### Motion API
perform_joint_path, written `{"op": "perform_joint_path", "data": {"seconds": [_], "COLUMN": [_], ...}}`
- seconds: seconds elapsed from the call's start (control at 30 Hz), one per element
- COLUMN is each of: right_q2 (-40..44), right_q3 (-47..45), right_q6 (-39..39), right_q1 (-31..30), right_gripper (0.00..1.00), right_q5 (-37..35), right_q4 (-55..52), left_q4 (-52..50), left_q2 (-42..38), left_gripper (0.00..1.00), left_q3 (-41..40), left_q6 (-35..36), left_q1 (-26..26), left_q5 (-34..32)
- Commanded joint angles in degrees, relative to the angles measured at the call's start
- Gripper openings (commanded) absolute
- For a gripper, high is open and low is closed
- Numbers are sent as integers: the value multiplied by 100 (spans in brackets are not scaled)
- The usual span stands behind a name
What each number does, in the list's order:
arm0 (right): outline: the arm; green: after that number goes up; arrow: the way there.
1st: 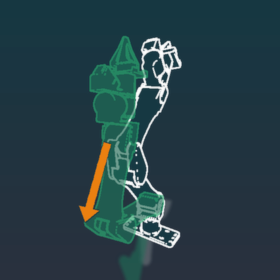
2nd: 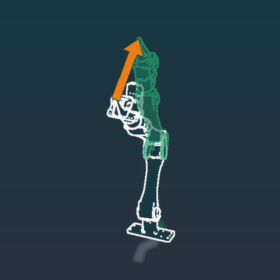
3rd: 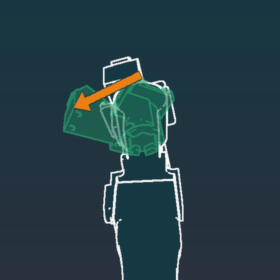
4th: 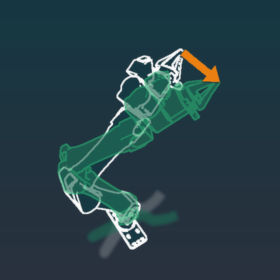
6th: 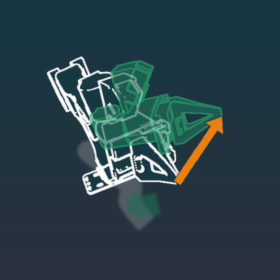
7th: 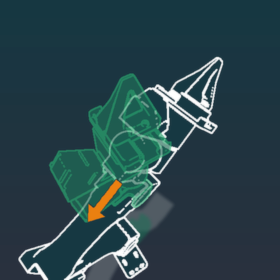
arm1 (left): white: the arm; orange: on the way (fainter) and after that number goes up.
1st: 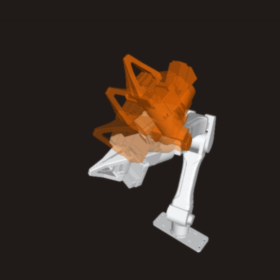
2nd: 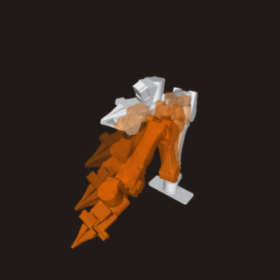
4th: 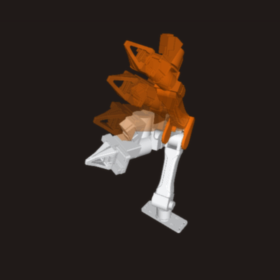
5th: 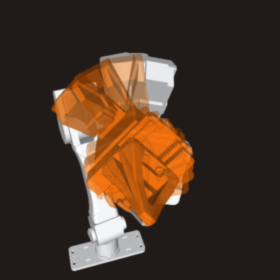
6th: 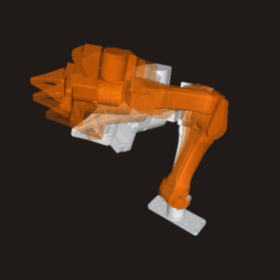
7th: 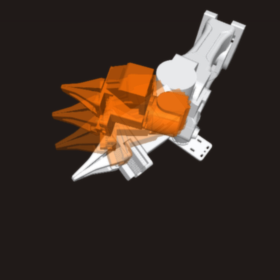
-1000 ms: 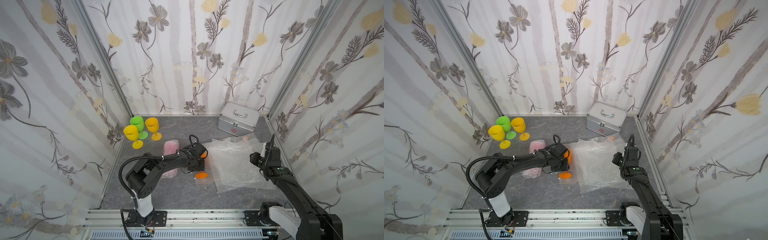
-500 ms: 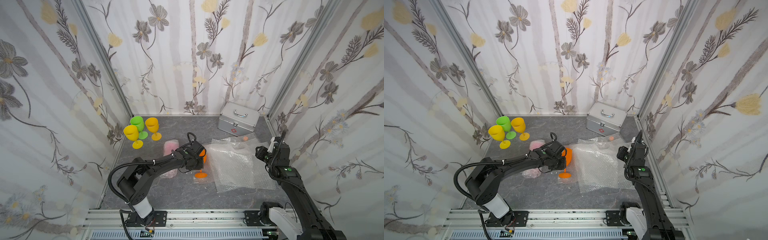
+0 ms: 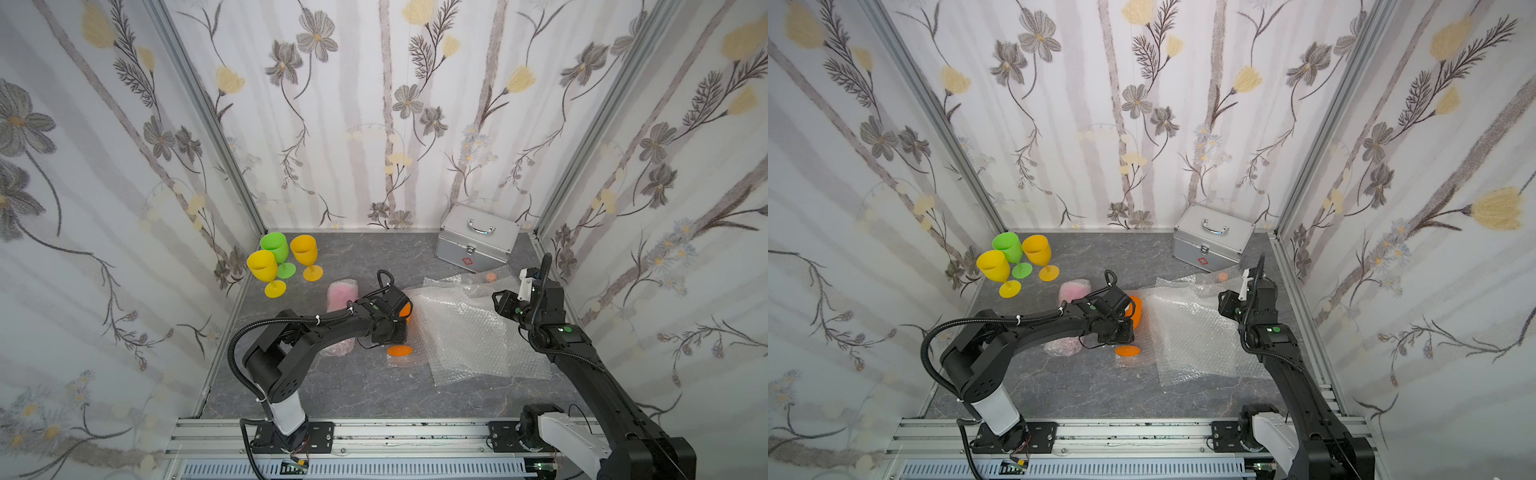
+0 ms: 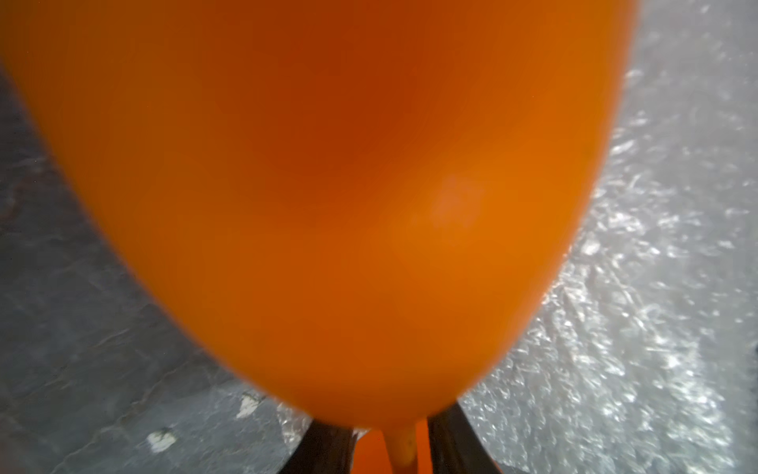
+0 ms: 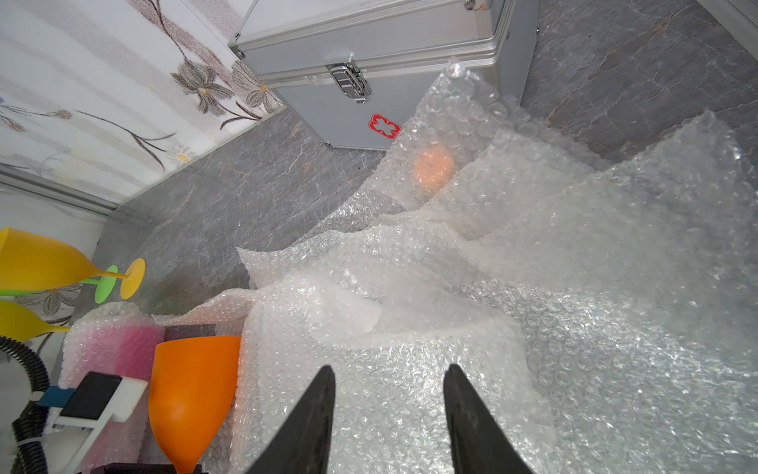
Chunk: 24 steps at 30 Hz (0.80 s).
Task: Unpack wine glasses from bubble wrap
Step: Pick up the wine glass from the bubble wrap.
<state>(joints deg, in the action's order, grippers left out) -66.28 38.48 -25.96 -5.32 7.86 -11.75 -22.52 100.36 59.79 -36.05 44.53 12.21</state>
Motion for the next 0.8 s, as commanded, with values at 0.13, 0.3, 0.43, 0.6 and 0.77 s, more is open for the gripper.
{"op": "perform_joint_path", "data": {"seconds": [0.13, 0.3, 0.43, 0.6, 0.77], "right_q2": [-67, -161, -250, -491, -907], "right_q3": [2, 44, 152, 380, 895], "right_q6": [-50, -45, -33, 11, 4], "right_q1": [-30, -46, -74, -149, -249], "right_gripper": [44, 43, 43, 43, 43], "right_q5": [75, 186, 349, 752, 1559], "right_q4": [267, 304, 314, 327, 383], "left_q4": [-63, -68, -96, -105, 82], "left_q2": [86, -44, -323, -792, -1188], "left_gripper": [19, 10, 5, 3, 4], "left_q3": [52, 43, -24, -196, -411], "left_q6": [46, 97, 248, 578, 1224], "left_q1": [3, 3, 3, 9, 221], "left_q5": [-59, -43, -106, -292, -587]}}
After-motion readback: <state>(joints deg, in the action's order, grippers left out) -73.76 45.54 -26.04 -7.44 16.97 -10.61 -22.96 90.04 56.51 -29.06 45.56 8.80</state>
